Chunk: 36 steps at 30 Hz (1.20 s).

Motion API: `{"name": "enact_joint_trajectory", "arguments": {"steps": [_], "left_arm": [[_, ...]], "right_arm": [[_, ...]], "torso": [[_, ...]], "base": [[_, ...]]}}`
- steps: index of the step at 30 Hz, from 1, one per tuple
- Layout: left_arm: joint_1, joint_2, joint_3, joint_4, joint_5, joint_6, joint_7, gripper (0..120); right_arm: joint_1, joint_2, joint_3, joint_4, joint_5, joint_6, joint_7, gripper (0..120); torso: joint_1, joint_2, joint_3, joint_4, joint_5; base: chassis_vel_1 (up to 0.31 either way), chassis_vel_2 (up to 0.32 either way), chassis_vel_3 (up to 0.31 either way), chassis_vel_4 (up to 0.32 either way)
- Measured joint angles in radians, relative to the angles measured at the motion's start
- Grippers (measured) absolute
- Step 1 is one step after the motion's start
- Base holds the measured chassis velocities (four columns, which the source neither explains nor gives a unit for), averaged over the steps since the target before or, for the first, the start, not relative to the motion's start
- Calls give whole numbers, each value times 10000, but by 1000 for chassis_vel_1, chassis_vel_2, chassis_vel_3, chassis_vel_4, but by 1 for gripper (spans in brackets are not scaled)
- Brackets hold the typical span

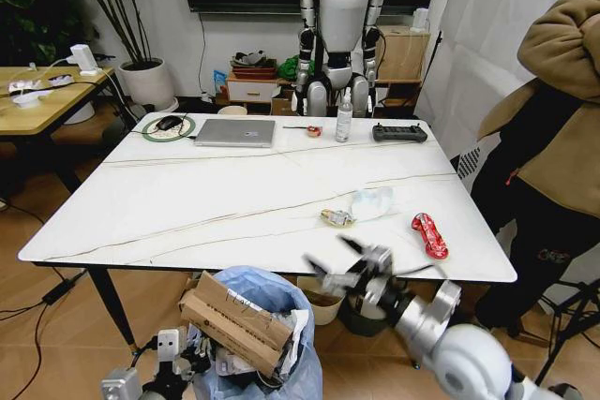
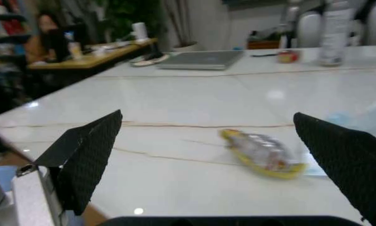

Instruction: Pick up the trash bin and place the trash from the table into it.

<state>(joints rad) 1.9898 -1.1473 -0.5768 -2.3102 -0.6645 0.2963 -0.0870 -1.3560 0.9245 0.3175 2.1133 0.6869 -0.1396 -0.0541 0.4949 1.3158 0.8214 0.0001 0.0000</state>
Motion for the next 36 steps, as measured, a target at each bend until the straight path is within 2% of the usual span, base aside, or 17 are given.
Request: {"name": "enact_joint_trajectory", "arguments": {"steps": [7,9,13,25,30,33,36], "left_arm": [[-33,122,-11,1,-89,-16,93,0],[-69,125,-7,6,-101,-17,96,0],[-93,123,10,19,-101,-17,96,0],[-119,112,-14,18,-100,-29,87,0],[-152,118,-16,24,-136,-29,70,0],[-180,129,-22,52,-162,-29,56,0],[-203,130,-22,69,-181,-29,51,0]], "right_arm": [[90,-124,1133,-741,-1063,-273,536,100],[183,-259,1391,-1007,-1303,-763,799,100],[356,-506,1624,-1646,-1054,-1547,865,100],[359,-868,1863,-2524,119,-2106,380,100],[332,-897,1821,-2638,176,-2126,279,86],[370,-937,1804,-2778,187,-2121,239,70],[343,-976,1788,-2815,171,-2106,186,62]], "torso": [[0,0,0,-3,1],[0,0,0,-3,0],[0,0,0,-1,2],[0,0,0,-1,1],[0,0,0,-2,1],[0,0,0,-1,-1],[0,0,0,-1,0]], "base": [[0,0,0,0],[0,0,0,0],[0,0,0,0],[0,0,0,0],[0,0,0,0],[0,0,0,0],[0,0,0,0]]}}
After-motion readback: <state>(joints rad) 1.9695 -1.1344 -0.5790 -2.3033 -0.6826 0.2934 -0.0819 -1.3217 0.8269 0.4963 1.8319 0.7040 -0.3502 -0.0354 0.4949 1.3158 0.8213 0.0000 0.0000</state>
